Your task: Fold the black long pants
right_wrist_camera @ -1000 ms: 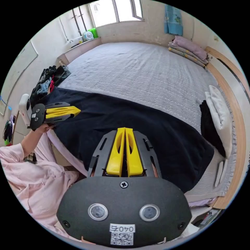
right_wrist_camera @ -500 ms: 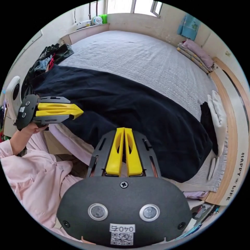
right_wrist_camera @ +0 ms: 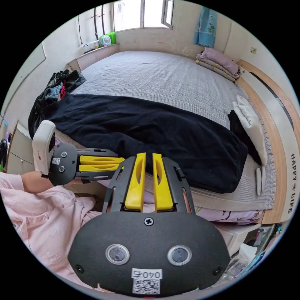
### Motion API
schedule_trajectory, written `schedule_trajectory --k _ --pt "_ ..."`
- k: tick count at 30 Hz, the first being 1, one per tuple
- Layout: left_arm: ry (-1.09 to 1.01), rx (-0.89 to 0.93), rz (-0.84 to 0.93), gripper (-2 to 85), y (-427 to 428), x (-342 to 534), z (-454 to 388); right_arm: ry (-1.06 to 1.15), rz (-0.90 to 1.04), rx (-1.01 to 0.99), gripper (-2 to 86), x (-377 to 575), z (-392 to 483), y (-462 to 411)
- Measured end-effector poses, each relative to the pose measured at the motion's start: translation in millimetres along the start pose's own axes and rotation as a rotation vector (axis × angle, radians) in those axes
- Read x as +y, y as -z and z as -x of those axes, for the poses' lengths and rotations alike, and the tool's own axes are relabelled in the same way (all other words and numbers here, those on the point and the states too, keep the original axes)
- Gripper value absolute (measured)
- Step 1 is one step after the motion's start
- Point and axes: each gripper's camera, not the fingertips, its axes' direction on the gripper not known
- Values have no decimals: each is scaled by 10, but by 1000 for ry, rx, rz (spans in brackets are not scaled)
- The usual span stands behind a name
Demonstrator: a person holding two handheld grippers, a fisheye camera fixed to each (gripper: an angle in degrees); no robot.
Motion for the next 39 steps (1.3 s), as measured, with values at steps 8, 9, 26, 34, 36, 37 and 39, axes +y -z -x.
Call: schedule_trajectory --k 8,9,26,34,36,37,39 --pt "23 34 -11 24 111 123 -43 -51 -48 -48 62 245 -129 149" --pt "25 23 -15 25 110 120 -79 -55 -52 -50 61 274 -129 161" --pt "-74 -71 -84 -8 196 175 -868 -83 -58 -50 5 379 -72 263" --pt "-182 -127 -166 -11 460 426 -1222 91 32 -48 -9 -63 435 -16" --pt "-258 -124 -265 -10 759 510 -1294 177 54 -13 -10 -122 642 -19" --pt "-270 -186 -296 -9 878 526 -1272 197 58 -7 -10 -134 688 -17" --pt "-238 -311 -256 -9 898 455 -1109 261 56 -3 -10 -185 864 -8"
